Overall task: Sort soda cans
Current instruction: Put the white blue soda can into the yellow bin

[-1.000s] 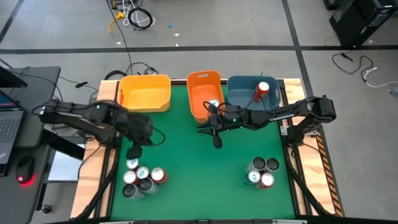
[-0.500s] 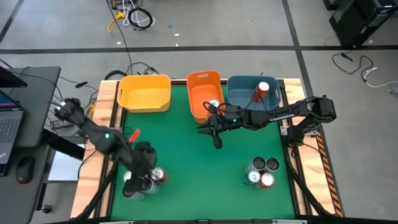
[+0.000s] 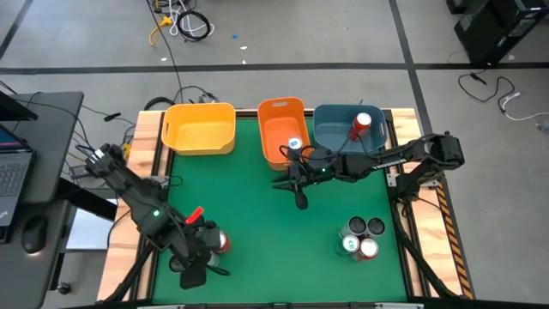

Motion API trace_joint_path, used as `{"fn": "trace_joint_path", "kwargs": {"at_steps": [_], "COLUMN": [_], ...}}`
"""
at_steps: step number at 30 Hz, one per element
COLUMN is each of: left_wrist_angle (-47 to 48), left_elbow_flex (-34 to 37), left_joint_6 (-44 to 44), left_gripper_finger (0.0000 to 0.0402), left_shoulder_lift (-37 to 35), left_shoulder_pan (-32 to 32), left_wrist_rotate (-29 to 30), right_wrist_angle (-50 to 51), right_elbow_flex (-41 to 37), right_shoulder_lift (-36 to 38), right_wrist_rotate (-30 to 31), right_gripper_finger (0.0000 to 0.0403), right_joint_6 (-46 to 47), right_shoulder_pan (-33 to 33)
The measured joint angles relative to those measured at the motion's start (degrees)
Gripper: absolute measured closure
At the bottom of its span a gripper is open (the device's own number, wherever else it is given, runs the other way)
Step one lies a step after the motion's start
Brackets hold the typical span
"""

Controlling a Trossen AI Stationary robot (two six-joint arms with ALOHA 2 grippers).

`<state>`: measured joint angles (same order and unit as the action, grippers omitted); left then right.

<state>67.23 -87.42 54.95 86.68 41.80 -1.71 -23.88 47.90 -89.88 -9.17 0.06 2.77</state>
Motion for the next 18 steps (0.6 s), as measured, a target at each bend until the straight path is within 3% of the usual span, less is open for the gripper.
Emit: {"fn": "trace_joint_path", "kwargs": {"at_steps": [6,12,18], "left_wrist_angle": [-0.2,1.0,6.2], "left_elbow_flex": [0.0,0.0,0.0], "left_joint_6": [1.0,1.0,2.1], "left_gripper_finger": [0.0338,0.0256,0.0169], "left_shoulder_lift": [0.4,0.4,0.4], "left_shoulder_pan": [0.4,0.3,0.3], "left_wrist_rotate": [-0.7,-1.8,1.6], "right_wrist_angle": [0.0,0.0,0.4], "right_elbow_flex": [0.0,0.0,0.0], "right_shoulder_lift": [0.0,0.0,0.0], "right_wrist_rotate": [0.0,0.0,0.0], "right_gripper_finger": [0.0329,0.0329,0.0329], "right_joint_6": [1.7,2.8,2.7], "right_shoulder_pan": [-0.2,-0.8,-1.3]}}
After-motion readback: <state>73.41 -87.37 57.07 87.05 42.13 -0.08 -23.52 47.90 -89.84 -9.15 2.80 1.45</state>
